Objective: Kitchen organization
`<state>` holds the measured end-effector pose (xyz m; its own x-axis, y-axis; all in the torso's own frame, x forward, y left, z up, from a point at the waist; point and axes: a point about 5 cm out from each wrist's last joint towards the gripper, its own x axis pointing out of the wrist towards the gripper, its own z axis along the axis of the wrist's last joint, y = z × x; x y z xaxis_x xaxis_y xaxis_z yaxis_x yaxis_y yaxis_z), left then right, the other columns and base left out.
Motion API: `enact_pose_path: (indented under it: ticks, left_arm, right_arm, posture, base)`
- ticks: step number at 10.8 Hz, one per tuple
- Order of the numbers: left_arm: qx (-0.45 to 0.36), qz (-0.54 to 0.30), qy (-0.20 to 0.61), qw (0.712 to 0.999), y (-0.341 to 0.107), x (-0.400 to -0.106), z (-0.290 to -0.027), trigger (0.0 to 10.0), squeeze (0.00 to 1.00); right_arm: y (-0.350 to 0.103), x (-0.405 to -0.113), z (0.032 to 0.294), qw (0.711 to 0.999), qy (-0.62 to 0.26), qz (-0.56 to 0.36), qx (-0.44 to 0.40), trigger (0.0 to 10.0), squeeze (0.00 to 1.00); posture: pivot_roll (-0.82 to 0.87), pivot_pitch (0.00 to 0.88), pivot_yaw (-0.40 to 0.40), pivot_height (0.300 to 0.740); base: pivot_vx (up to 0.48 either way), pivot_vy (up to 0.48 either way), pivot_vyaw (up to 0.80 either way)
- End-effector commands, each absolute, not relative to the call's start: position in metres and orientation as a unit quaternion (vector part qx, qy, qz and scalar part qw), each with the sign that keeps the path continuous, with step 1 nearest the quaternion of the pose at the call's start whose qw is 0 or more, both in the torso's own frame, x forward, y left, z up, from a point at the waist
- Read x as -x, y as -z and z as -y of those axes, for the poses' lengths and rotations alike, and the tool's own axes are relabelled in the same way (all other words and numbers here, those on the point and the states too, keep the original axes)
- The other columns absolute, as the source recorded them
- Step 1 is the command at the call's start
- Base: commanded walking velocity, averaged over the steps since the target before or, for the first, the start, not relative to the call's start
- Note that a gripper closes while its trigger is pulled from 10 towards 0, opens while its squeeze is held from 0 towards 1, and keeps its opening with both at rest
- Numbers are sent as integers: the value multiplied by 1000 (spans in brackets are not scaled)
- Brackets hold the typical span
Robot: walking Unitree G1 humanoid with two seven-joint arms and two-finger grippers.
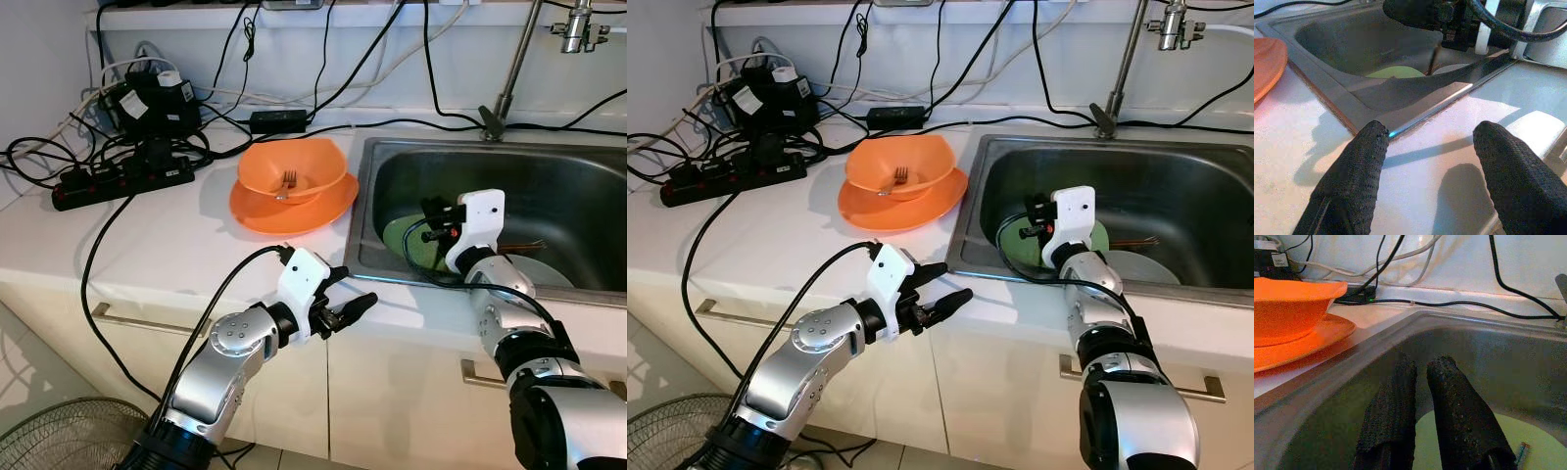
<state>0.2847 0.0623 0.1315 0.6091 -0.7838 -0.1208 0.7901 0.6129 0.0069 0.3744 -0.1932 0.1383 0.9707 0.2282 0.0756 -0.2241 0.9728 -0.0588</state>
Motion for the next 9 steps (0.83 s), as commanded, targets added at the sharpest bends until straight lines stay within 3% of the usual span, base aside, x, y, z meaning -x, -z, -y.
enact_pose_path:
  ticks: [1, 3, 6, 9]
  left_arm:
    - [-40, -52, 437, 897, -133, -285, -64, 10000, 0]
    - [-39, -49, 434, 899, -134, -285, -65, 10000, 0]
    - [-34, -12, 407, 913, -147, -293, -68, 10000, 0]
    - [-42, -3, 403, 914, -151, -294, -72, 10000, 0]
  right_arm:
    - [-129, -371, 190, 993, -114, 29, 20, 10000, 0]
    - [-142, -374, 187, 991, -119, 64, 21, 10000, 0]
    - [-197, -379, 176, 968, -159, 193, 18, 10000, 0]
    - [-214, -366, 160, 945, -220, 240, 20, 10000, 0]
  posture:
    - [82, 0, 98, 740]
    - [82, 0, 100, 740]
    - [69, 0, 100, 740]
    - [62, 0, 93, 740]
  base:
    - [0, 0, 0]
    - [0, 0, 0]
    - [0, 0, 0]
    - [0, 0, 0]
